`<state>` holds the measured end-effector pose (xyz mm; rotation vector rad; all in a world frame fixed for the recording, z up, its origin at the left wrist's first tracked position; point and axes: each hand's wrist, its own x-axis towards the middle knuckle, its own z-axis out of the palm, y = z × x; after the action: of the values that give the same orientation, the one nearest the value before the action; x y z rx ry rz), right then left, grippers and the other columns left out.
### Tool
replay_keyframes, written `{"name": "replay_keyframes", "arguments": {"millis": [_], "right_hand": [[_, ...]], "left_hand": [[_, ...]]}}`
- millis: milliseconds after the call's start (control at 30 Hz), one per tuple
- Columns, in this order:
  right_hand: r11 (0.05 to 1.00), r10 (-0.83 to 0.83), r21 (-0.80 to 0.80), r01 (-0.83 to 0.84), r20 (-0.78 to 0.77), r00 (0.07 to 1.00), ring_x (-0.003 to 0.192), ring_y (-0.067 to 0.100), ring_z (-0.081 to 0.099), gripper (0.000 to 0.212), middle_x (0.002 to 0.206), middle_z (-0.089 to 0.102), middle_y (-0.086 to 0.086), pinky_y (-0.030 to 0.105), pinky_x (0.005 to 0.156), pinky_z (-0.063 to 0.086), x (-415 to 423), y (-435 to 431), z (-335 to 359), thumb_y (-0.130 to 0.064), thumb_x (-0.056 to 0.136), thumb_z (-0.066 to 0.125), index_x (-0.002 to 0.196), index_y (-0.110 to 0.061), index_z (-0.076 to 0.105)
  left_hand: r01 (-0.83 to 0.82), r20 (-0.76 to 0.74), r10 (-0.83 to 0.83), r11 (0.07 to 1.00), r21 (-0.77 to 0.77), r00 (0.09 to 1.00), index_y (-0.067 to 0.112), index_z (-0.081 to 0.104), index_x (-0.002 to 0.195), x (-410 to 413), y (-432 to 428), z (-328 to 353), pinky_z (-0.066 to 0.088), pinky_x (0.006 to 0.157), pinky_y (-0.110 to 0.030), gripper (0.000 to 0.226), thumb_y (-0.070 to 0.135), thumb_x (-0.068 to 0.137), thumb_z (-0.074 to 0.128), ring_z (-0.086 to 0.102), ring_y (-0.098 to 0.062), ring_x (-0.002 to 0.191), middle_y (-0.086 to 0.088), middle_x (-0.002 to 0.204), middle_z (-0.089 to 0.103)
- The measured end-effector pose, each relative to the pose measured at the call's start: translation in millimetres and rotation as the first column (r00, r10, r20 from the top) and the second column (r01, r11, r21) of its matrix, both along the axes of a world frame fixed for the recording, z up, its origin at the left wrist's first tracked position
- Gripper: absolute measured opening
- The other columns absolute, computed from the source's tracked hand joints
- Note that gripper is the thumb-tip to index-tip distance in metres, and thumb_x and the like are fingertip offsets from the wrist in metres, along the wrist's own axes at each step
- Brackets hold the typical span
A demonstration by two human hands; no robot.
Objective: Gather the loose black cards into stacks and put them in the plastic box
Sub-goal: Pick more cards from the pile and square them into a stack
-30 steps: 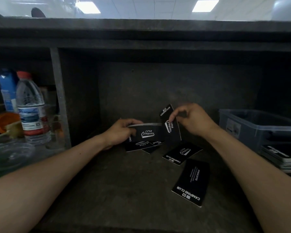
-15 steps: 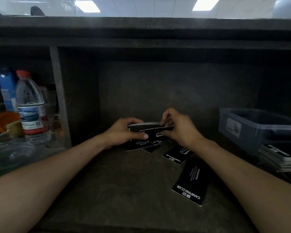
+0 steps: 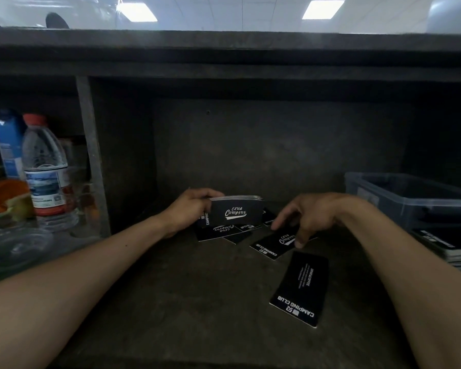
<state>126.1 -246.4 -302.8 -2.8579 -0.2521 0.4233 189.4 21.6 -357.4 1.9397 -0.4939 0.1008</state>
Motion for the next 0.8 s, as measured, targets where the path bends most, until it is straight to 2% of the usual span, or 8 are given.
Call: {"name": "replay_keyframes", "arguments": {"millis": [100, 200, 267, 333, 433, 600, 700, 800], "right_hand": [[0.997, -0.001, 0.083, 0.001, -0.006, 1.000, 0.108, 0.009, 0.060, 0.059, 0.118, 0.067, -0.005, 0.024, 0.096, 0.047, 5, -5, -5, -0.002, 0.073, 0.083, 0.125, -0.025, 0.066], [0.992, -0.035, 0.116, 0.040, -0.049, 0.998, 0.098, 0.009, 0.065, 0.046, 0.097, 0.072, -0.007, 0.025, 0.098, 0.045, 10, -10, -7, -0.006, 0.072, 0.085, 0.113, -0.023, 0.071], [0.997, -0.050, 0.050, 0.051, -0.018, 0.999, 0.095, 0.007, 0.062, 0.047, 0.093, 0.068, -0.012, 0.024, 0.094, 0.044, 11, -11, -6, -0.016, 0.070, 0.087, 0.113, -0.026, 0.072], [0.994, -0.097, -0.045, 0.098, 0.036, 0.995, 0.104, 0.009, 0.058, 0.057, 0.101, 0.062, -0.016, 0.025, 0.096, 0.042, 11, -13, -3, -0.030, 0.066, 0.090, 0.119, -0.032, 0.069], [0.988, -0.151, -0.027, 0.151, 0.002, 0.989, 0.120, 0.016, 0.051, 0.056, 0.115, 0.056, -0.012, 0.034, 0.105, 0.043, 12, -19, -5, -0.038, 0.067, 0.089, 0.118, -0.038, 0.067], [0.983, -0.182, 0.008, 0.182, -0.039, 0.983, 0.116, 0.019, 0.052, 0.043, 0.116, 0.057, -0.007, 0.031, 0.089, 0.051, 12, -19, -5, -0.033, 0.066, 0.090, 0.101, -0.035, 0.064], [0.970, -0.187, 0.166, 0.177, 0.049, 0.981, 0.113, 0.019, 0.057, 0.048, 0.116, 0.060, -0.004, 0.034, 0.088, 0.056, 12, -15, -9, -0.021, 0.062, 0.093, 0.100, -0.031, 0.065], [0.915, -0.170, 0.397, 0.068, 0.228, 0.959, 0.088, 0.010, 0.064, 0.038, 0.097, 0.066, -0.003, 0.024, 0.072, 0.056, 18, 4, -20, -0.004, 0.067, 0.088, 0.093, -0.024, 0.068]], "left_hand": [[0.005, -0.002, -0.005, 1.000, -0.001, 1.000, 0.018, 0.071, 0.110, 2, 0, -1, 0.053, 0.082, -0.025, 0.046, -0.010, 0.085, 0.044, 0.066, -0.014, 0.097, -0.005, 0.109, 0.073], [0.013, -0.001, -0.013, 1.000, -0.009, 1.000, 0.026, 0.073, 0.104, 4, 0, -3, 0.052, 0.077, -0.017, 0.037, -0.002, 0.088, 0.054, 0.068, -0.007, 0.094, 0.005, 0.103, 0.075], [0.026, -0.012, -0.026, 1.000, 0.012, 1.000, 0.031, 0.072, 0.106, 4, 2, -3, 0.052, 0.074, -0.014, 0.029, 0.009, 0.089, 0.064, 0.071, -0.005, 0.092, 0.010, 0.100, 0.076], [0.028, -0.010, -0.028, 0.999, 0.043, 1.000, 0.033, 0.071, 0.110, 5, 4, -3, 0.053, 0.077, -0.016, 0.028, 0.017, 0.087, 0.071, 0.071, -0.004, 0.093, 0.012, 0.102, 0.075], [0.029, -0.006, -0.029, 0.999, 0.042, 1.000, 0.033, 0.070, 0.112, 3, 3, -3, 0.053, 0.080, -0.019, 0.030, 0.019, 0.085, 0.075, 0.071, -0.004, 0.095, 0.011, 0.104, 0.075], [0.035, -0.006, -0.035, 0.998, 0.048, 0.999, 0.031, 0.070, 0.112, 0, 3, -1, 0.055, 0.076, -0.017, 0.030, 0.019, 0.085, 0.075, 0.072, -0.007, 0.095, 0.010, 0.103, 0.075], [0.044, -0.006, -0.044, 0.998, 0.052, 0.999, 0.031, 0.070, 0.112, -2, 4, 0, 0.055, 0.075, -0.017, 0.032, 0.029, 0.082, 0.079, 0.072, -0.007, 0.095, 0.011, 0.102, 0.076], [0.081, 0.004, -0.081, 0.995, 0.065, 0.997, 0.032, 0.070, 0.113, -7, 5, 2, 0.054, 0.076, -0.016, 0.051, 0.053, 0.068, 0.082, 0.071, -0.002, 0.095, 0.016, 0.104, 0.074]]}}
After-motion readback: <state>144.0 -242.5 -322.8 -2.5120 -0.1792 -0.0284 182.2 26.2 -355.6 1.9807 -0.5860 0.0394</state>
